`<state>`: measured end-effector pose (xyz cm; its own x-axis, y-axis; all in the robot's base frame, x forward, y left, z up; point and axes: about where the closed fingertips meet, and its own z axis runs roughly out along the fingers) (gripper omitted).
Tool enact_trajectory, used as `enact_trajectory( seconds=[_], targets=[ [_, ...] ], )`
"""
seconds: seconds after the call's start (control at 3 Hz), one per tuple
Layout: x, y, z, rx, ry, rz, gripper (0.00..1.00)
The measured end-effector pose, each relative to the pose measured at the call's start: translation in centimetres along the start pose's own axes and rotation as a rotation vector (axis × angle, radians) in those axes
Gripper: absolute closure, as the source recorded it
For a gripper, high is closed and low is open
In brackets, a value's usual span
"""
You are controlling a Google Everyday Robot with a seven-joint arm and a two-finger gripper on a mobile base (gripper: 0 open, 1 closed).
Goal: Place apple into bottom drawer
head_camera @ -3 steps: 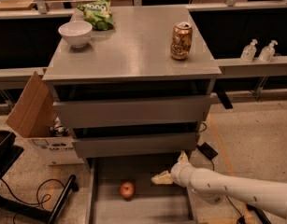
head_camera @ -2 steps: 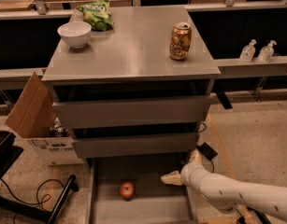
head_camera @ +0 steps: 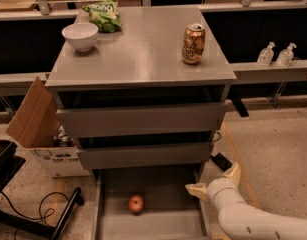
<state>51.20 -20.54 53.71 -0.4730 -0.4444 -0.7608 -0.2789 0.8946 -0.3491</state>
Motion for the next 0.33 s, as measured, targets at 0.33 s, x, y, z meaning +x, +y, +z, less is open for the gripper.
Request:
enact_trajectory(
  seconds=[0.33],
  targets=[
    [-4.7, -6.36, -3.99, 0.204, -0.05, -0.005, 0.0]
  ],
)
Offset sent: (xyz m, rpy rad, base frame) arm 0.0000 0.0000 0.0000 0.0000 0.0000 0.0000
